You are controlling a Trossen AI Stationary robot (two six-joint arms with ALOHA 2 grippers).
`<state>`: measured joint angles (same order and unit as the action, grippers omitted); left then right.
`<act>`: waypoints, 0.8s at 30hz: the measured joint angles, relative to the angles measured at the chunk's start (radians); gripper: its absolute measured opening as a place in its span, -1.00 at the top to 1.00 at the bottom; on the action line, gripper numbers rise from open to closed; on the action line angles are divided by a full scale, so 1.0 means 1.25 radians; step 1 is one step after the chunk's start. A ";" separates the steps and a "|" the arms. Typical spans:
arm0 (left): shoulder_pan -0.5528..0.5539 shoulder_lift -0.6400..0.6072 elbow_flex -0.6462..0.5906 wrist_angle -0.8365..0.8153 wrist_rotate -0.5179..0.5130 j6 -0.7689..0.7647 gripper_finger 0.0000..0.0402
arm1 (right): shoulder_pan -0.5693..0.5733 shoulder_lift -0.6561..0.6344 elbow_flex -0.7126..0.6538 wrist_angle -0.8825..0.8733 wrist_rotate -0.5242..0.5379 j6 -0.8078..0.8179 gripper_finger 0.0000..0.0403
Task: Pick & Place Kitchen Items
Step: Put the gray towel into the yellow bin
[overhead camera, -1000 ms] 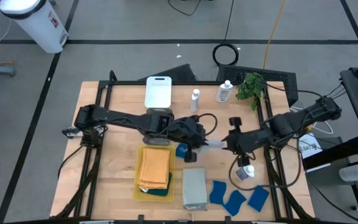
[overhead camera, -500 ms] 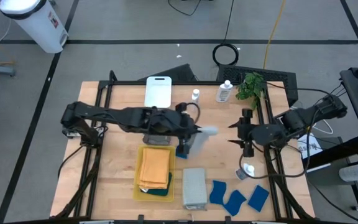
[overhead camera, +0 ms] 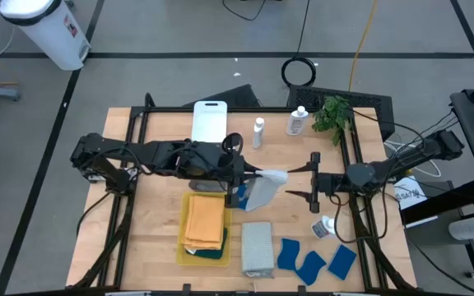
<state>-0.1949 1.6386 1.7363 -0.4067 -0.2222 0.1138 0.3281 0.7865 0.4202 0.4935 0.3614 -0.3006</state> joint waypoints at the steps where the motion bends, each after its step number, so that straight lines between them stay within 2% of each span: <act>1: -0.004 0.000 0.000 -0.003 0.005 0.002 0.93 | -0.016 0.000 -0.009 0.029 -0.015 0.015 -0.28; 3: -0.011 -0.002 0.000 -0.007 0.010 0.003 0.93 | -0.051 0.001 -0.021 0.058 -0.066 0.071 -0.31; 8: -0.026 -0.003 0.000 -0.012 0.010 -0.003 0.93 | -0.131 0.046 -0.021 0.126 -0.295 0.196 -0.34; 10: -0.030 -0.003 0.000 -0.007 0.010 0.000 0.93 | -0.148 0.081 -0.021 0.184 -0.346 0.216 -0.34; 17: -0.026 -0.003 0.000 -0.008 0.006 0.005 0.93 | -0.156 0.226 -0.007 0.335 -0.386 0.213 -0.34; 24: -0.019 -0.003 0.000 -0.014 0.002 -0.001 0.93 | -0.155 0.317 0.059 0.348 -0.419 0.231 -0.34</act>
<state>-0.2188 1.6348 1.7363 -0.4243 -0.2192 0.1129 0.1345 1.1822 0.4944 0.9289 -0.1621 -0.0113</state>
